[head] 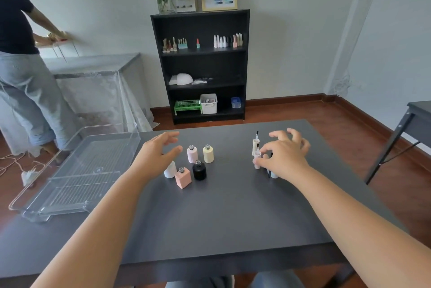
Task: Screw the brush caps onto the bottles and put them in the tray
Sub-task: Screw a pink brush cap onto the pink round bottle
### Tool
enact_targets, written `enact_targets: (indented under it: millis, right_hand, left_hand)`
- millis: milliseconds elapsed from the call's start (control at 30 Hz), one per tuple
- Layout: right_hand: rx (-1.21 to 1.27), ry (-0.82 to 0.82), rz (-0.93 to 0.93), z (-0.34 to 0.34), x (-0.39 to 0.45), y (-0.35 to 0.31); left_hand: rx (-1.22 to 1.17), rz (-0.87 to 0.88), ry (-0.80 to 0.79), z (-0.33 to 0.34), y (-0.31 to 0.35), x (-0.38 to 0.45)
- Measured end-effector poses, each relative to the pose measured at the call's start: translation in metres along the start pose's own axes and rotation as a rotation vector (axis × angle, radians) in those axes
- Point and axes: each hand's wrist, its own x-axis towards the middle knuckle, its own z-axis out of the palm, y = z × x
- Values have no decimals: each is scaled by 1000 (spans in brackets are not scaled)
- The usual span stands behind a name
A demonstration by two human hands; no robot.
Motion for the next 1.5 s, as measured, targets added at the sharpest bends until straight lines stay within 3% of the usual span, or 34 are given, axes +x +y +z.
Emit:
enact_targets:
  millis: [200,433,600,800,933,1033,1133,1233,1500]
  right_hand:
    - [179,224,2,-4,-8,-5]
    - [551,465,-195,0,-37,-32]
    - [825,403,-159,20,-58,-44]
    - [1037,181,-73,40,-69,-47]
    - [1254,-30,-6,42,-69,-41]
    - [1301,-47,62,43,-66,-36]
    - [1327,-28,96,43,-63,-33]
    - [1385,-32,114,43,-62,-32]
    - [1588,-58,181,40,-62,-28]
  left_hand:
    - [20,-25,-65,-3,-7,-1]
    - [211,14,-236,3,21,33]
    - [366,-58,-432,11,35,50]
    - [405,-58,-346,13,39,51]
    - [92,50,12,6,45,38]
    - [-231,80,168,3,56,10]
    - [-516,47,202,8,68,-27]
    - [-624,11,206,21,74,-62]
    - [-482,-12,85,56,64,-120]
